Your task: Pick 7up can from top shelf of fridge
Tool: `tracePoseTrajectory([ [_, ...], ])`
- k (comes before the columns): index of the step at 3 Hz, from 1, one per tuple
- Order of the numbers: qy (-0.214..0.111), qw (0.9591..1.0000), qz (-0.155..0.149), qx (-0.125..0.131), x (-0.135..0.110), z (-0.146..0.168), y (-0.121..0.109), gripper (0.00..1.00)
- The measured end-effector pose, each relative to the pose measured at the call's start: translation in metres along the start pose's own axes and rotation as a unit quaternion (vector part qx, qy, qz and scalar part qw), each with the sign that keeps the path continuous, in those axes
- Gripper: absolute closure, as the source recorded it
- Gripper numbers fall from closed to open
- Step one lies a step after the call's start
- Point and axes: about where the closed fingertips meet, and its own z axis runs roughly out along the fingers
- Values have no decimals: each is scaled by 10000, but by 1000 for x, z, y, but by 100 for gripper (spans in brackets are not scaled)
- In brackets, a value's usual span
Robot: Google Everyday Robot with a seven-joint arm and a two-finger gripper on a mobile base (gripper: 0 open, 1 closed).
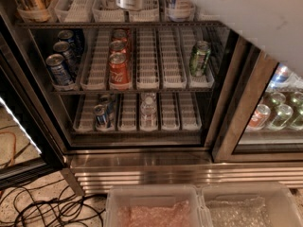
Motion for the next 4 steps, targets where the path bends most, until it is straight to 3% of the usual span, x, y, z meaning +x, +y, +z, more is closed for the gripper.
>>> tracePoseTrajectory([
  [1, 894, 9955, 300, -9, 45, -36, -12, 100],
  [2, 1183, 9912, 551, -204, 58, -42, -2, 100],
  [3, 1160, 9892, 828, -339, 68, -45, 4, 100],
  [4, 1386, 9762, 1501, -725, 101, -58, 42, 100],
])
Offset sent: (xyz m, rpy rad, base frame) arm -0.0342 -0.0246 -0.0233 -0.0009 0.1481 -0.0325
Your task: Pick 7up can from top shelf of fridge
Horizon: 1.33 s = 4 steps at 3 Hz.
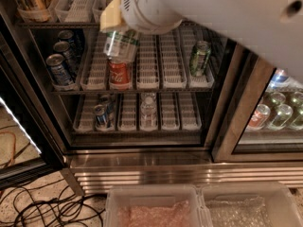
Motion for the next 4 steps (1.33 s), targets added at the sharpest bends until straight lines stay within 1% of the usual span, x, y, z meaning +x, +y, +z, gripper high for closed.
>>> tracePoseTrajectory([
  [1, 541, 9936, 807, -574, 59, 8, 41, 100],
  [2, 1066, 9782, 1492, -979, 110, 14, 63, 100],
  [3, 1605, 9580, 2025, -1240, 146, 11, 72, 100],
  [4, 1605, 9580, 2025, -1240, 146, 11, 72, 100],
])
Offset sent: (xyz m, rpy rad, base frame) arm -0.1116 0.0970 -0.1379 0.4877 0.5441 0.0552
